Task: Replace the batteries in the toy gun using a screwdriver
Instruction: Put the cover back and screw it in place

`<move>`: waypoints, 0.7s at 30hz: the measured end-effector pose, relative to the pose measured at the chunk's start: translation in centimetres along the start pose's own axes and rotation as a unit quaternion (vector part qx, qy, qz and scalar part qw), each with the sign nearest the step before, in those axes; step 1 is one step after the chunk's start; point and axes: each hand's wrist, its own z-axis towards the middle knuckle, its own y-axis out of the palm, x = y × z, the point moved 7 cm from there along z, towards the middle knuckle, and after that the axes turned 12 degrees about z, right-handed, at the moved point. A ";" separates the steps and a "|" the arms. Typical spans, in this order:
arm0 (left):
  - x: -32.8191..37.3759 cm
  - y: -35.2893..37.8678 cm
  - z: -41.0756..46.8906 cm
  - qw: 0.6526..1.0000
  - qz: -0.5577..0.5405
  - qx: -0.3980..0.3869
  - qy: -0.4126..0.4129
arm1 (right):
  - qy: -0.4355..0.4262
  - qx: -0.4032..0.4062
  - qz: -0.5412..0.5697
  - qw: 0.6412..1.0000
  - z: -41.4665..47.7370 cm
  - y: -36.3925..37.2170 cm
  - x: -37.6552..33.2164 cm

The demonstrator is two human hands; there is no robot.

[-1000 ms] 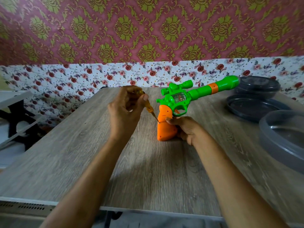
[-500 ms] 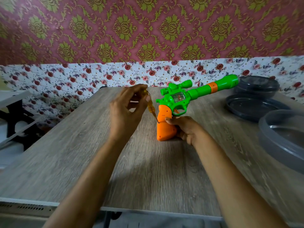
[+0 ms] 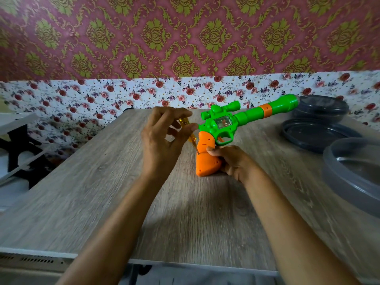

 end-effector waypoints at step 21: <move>-1.0 -0.2 0.0 0.996 -0.064 0.007 -0.069 | -0.004 0.014 0.006 1.000 -0.6 0.2 -0.3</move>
